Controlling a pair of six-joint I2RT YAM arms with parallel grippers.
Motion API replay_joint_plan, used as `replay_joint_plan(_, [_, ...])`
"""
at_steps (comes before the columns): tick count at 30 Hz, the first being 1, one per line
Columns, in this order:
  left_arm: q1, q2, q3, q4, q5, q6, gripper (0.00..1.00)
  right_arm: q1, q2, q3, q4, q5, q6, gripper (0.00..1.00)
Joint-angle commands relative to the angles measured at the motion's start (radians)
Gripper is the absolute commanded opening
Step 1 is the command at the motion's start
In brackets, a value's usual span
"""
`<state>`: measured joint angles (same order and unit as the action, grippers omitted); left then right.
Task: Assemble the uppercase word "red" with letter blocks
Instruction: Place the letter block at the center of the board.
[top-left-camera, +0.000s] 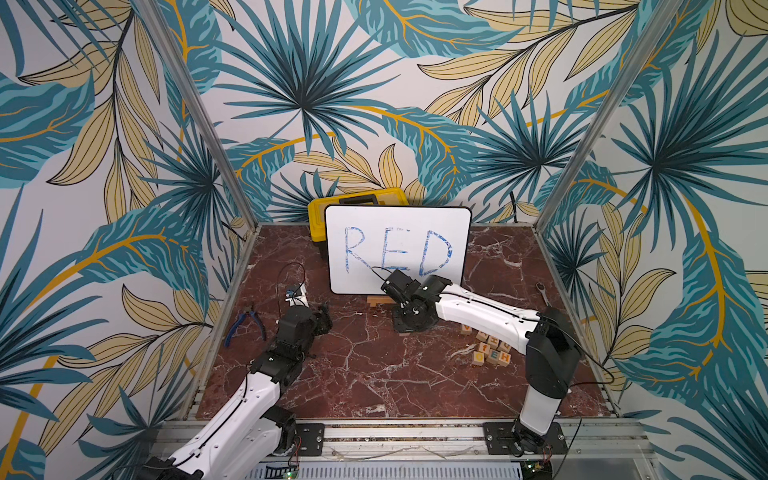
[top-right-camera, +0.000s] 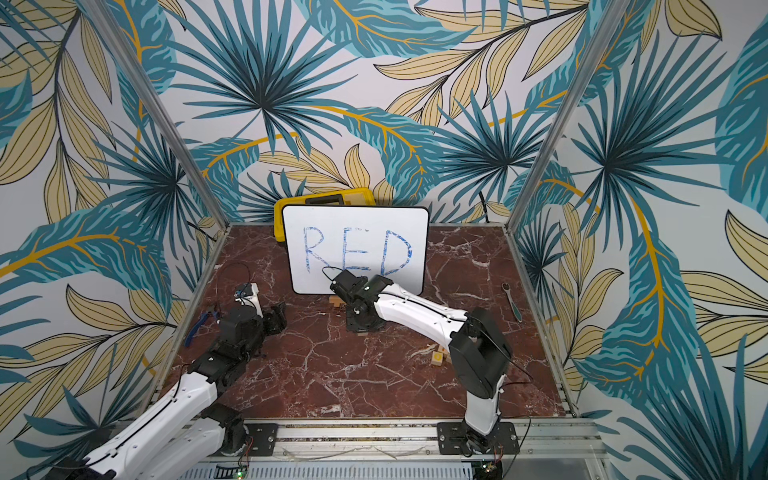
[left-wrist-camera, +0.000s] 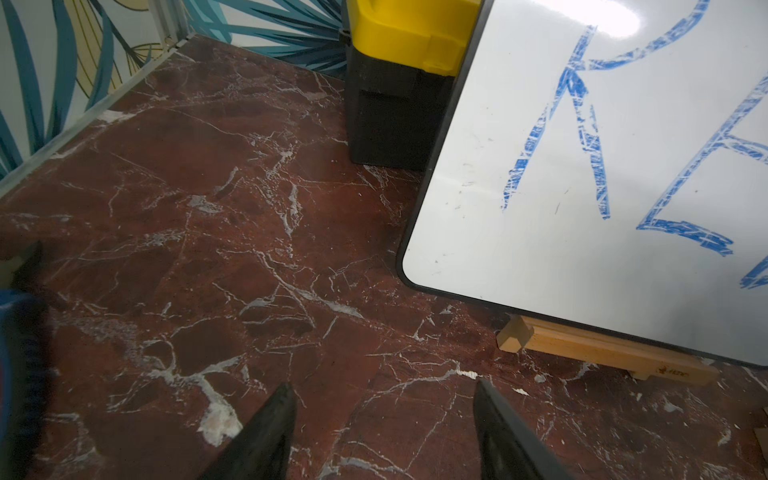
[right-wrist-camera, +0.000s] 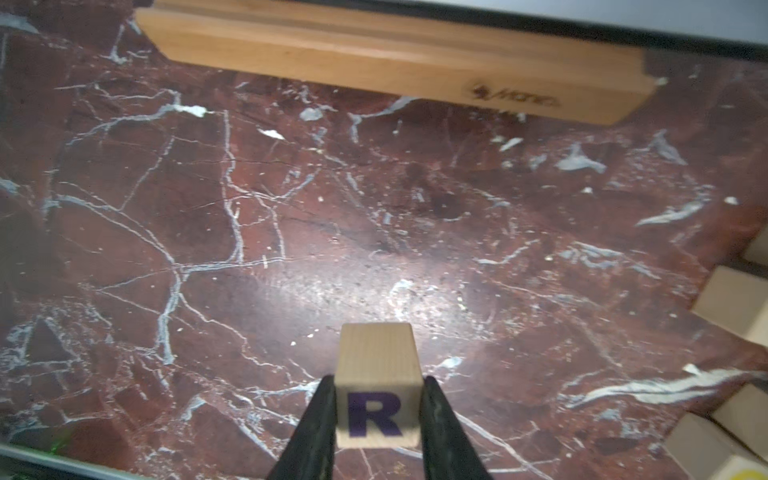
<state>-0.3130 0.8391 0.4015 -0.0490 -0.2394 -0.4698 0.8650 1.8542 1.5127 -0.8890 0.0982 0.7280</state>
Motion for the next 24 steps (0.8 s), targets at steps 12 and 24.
replay_joint_plan(12, [0.071, 0.083, 0.002, -0.004, 0.036, -0.018, 0.68, 0.095, 0.223, 0.252, -0.095, -0.02, 0.142, 0.29])
replay_joint_plan(24, [0.115, 0.13, 0.029, -0.005, 0.08, -0.029, 0.67, 0.137, 0.373, 0.481, -0.269, 0.033, 0.232, 0.32])
